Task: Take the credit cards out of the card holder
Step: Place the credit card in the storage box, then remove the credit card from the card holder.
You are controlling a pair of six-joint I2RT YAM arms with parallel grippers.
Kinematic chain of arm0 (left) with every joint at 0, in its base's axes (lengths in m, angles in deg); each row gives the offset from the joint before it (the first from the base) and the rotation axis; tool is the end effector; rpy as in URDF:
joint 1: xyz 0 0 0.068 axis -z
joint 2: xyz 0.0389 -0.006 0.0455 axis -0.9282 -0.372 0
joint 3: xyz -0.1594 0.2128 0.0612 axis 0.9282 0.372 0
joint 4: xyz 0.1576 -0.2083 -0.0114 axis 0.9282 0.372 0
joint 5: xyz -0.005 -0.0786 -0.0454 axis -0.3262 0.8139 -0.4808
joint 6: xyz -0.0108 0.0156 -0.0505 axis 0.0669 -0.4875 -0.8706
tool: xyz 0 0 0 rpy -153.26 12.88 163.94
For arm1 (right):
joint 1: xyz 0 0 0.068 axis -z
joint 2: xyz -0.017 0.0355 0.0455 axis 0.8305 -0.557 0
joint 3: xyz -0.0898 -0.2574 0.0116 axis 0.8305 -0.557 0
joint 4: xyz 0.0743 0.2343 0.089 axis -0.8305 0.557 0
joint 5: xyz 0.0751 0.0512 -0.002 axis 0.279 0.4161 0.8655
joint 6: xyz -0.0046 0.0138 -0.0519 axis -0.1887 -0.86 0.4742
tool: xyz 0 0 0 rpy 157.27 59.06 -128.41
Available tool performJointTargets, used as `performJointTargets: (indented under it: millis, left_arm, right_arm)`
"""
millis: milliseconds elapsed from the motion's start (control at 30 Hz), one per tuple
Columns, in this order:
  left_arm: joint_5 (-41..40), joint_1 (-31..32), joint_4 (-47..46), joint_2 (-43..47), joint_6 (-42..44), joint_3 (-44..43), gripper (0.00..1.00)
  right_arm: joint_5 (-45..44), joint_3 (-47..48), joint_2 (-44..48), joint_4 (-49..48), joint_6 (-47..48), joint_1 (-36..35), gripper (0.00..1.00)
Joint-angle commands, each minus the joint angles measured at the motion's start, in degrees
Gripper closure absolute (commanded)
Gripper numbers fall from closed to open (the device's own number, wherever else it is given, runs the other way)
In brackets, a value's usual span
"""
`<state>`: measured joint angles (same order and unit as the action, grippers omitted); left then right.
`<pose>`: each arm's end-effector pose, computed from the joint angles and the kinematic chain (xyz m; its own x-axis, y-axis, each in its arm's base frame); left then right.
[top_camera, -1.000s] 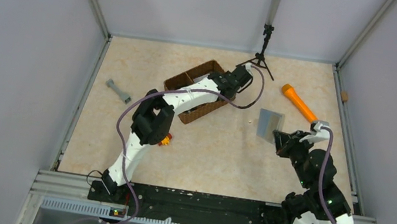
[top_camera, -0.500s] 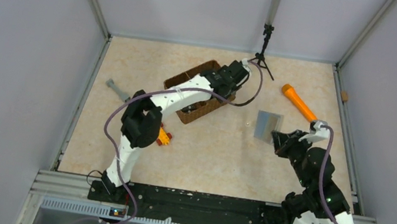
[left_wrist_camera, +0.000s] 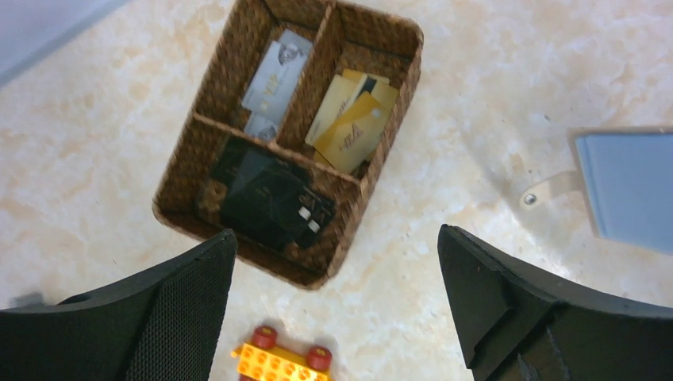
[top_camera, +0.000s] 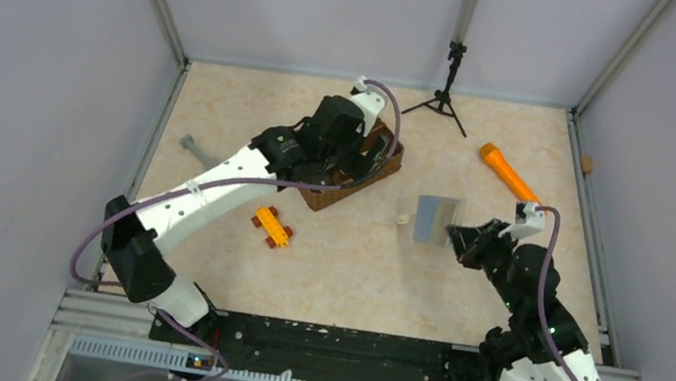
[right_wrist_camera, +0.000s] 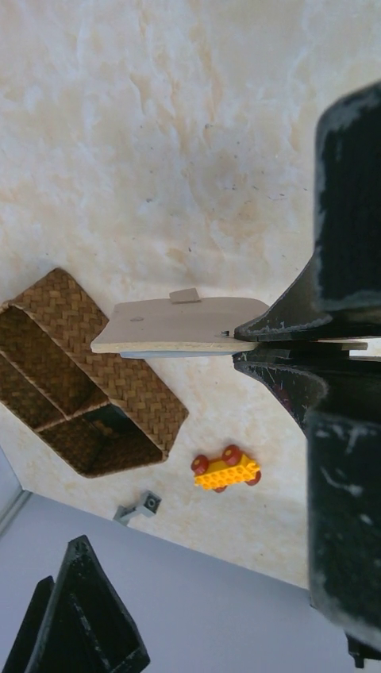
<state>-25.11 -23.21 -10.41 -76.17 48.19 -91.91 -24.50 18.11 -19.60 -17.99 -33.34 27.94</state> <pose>0.2570 -0.2407 0.3729 -0.4289 0.3674 -0.8253 0.4706 0.8707 0.1430 0.1074 0.0537 0.2701 -0.3930 0.4499 -0.8019 -0.1915 0.8129 0.5500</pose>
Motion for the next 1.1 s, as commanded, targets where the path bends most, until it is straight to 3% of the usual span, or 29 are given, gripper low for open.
performJointTargets:
  millis: [0, 233, 533, 1067]
  left_arm:
    - [2.35, 0.16, -7.14, 8.72, -7.28, 8.98, 0.01]
    - [8.76, -0.33, -21.02, 26.90, -15.90, 29.06, 0.01]
    - [22.47, -0.98, -26.87, 41.56, -22.19, 44.61, 0.01]
    - [33.71, -2.33, -42.24, 53.17, -29.91, 60.84, 0.01]
  right_arm:
    - [5.26, -0.10, -1.14, -6.62, -2.45, 0.52, 1.00]
    - [12.36, -2.46, -2.79, -12.67, -6.14, 0.52, 1.00]
    - [19.31, -5.04, -5.31, -21.23, -11.10, 0.52, 1.00]
    - [29.67, -9.84, -9.01, -35.89, -20.34, 0.52, 1.00]
